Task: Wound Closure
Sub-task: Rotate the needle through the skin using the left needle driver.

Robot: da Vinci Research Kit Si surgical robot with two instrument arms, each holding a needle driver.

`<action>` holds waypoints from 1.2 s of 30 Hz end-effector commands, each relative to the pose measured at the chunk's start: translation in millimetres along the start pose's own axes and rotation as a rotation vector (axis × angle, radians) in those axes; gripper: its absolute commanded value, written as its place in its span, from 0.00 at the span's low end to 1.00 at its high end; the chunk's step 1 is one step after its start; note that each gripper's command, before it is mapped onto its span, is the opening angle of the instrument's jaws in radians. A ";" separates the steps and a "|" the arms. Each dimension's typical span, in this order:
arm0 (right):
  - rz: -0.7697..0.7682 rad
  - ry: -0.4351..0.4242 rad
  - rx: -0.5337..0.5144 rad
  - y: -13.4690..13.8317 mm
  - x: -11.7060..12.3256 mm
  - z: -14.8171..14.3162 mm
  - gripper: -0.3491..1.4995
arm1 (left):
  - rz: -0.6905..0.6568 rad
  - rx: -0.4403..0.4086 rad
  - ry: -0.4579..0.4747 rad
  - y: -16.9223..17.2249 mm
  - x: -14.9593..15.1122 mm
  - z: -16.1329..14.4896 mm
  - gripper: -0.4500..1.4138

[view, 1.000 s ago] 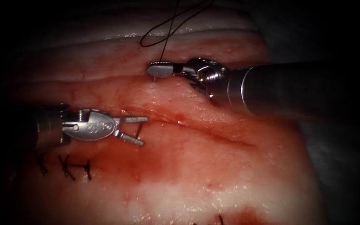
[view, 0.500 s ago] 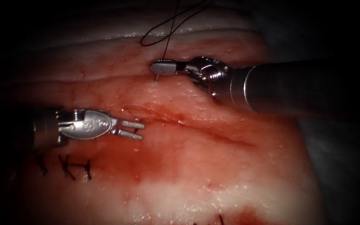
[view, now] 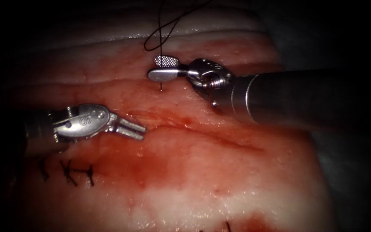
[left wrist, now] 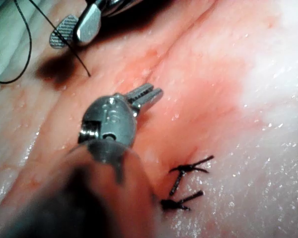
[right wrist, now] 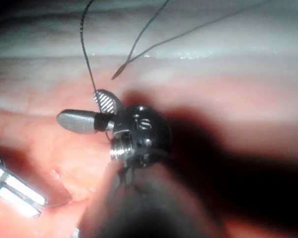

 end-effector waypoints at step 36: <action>-0.135 -0.105 -0.060 1.9 0.3 -4.3 0.88 | -0.367 -0.285 0.178 5.1 11.7 -6.8 0.00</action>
